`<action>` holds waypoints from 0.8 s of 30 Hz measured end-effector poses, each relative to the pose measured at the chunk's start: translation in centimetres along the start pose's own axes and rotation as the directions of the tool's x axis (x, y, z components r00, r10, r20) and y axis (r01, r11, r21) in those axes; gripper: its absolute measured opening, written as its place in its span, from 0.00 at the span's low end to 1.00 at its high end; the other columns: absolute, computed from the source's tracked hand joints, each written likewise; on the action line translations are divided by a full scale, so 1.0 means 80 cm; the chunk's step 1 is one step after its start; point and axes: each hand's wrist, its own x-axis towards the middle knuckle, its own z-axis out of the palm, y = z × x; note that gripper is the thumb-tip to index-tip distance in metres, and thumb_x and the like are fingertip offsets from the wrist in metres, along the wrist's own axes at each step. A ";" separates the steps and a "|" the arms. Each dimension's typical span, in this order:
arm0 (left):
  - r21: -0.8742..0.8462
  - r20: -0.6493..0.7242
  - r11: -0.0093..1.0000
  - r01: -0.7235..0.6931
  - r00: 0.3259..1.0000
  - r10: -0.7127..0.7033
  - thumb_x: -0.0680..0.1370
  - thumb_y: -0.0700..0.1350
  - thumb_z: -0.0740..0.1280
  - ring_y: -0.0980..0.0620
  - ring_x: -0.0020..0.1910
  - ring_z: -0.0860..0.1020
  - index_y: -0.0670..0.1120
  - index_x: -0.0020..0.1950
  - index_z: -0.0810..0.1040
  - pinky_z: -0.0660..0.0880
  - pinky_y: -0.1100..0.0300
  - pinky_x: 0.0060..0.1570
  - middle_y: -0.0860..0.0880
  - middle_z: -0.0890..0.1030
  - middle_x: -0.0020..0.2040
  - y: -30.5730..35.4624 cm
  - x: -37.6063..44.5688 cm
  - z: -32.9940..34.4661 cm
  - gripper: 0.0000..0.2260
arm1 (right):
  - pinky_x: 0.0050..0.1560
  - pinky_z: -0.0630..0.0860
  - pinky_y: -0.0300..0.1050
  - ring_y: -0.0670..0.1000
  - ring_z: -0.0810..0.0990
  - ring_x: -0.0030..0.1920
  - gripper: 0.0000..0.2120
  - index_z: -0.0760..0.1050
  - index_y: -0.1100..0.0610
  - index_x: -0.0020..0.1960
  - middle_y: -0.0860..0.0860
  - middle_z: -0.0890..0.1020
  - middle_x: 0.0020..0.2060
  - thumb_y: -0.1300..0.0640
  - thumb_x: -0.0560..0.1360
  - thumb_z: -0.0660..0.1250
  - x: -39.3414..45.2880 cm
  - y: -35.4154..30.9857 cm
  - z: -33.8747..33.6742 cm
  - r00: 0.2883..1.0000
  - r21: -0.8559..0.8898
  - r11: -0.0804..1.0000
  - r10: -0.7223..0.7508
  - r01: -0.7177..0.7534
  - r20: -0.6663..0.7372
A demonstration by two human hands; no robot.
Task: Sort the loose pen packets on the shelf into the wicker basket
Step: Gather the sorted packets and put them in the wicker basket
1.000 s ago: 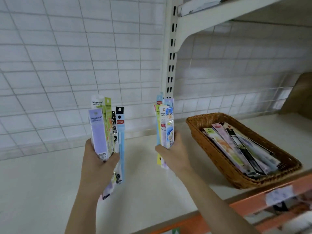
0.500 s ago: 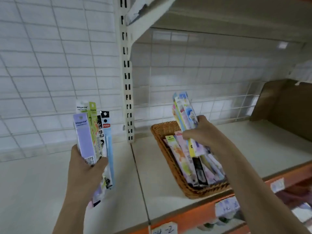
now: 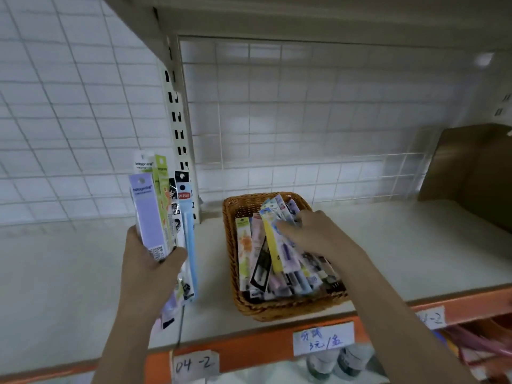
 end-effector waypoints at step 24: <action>0.130 0.310 0.974 0.184 0.926 -0.216 0.72 0.36 0.70 0.53 0.36 0.72 0.46 0.63 0.67 0.68 0.62 0.30 0.49 0.74 0.45 0.080 0.007 0.114 0.22 | 0.38 0.61 0.36 0.50 0.72 0.45 0.12 0.77 0.61 0.52 0.55 0.78 0.45 0.57 0.80 0.57 0.013 0.092 -0.010 0.890 0.139 0.918 -0.308 0.370 -0.337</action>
